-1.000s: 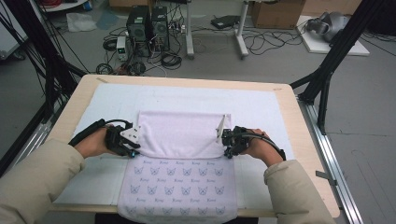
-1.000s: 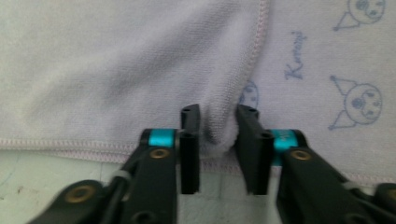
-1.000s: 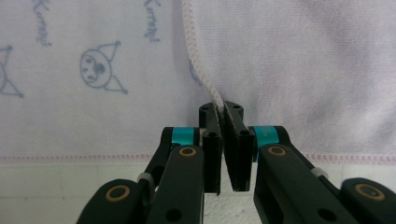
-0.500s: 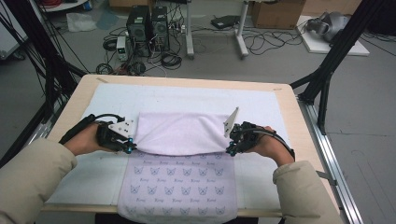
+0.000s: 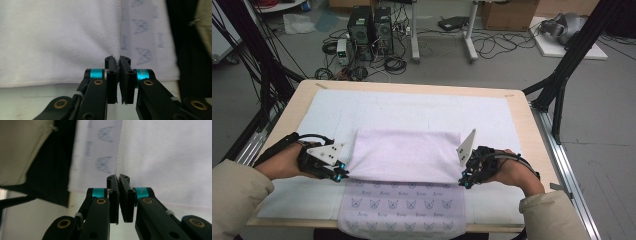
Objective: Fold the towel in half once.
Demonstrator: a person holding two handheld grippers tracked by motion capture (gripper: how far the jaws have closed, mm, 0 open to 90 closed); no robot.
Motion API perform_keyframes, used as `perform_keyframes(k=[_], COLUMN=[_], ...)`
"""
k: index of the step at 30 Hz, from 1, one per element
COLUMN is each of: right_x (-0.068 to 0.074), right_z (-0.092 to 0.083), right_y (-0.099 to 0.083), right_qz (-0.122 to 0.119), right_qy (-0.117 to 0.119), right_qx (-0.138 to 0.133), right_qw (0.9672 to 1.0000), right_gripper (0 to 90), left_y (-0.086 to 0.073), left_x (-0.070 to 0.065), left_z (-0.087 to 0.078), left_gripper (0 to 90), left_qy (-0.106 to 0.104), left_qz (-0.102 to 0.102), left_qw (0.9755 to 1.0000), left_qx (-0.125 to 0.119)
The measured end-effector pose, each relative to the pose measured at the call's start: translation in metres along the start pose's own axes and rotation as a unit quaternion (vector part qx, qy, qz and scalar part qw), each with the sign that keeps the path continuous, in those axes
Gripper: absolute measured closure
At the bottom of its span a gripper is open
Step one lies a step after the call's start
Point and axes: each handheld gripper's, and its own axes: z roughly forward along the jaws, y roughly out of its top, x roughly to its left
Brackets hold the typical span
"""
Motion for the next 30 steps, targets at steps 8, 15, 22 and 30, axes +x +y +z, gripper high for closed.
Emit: perform_keyframes(k=[8, 15, 22, 30], right_x=[-0.006, -0.031, -0.056, -0.076], right_z=[0.015, 0.012, 0.027, 0.041], right_y=[-0.003, -0.004, 0.004, 0.019], right_qz=[0.023, 0.057, 0.081, 0.075], right_qy=[-0.013, -0.068, -0.124, -0.139], right_qx=[0.003, -0.021, 0.031, 0.116], right_qw=[0.9996, 0.9959, 0.9885, 0.9806], right_gripper=[47.7, 38.9, 41.3, 47.4], left_y=[-0.011, -0.005, -0.001, -0.002], left_x=[0.008, 0.034, 0.059, 0.073], left_z=[0.009, 0.017, 0.039, 0.049], left_gripper=[47.4, 43.4, 48.1, 52.2], left_qy=[0.025, 0.094, 0.13, 0.131], left_qz=[-0.019, -0.05, -0.081, -0.094], left_qw=[0.9995, 0.9943, 0.9874, 0.9843], left_qx=[0.007, 0.004, 0.04, 0.072])
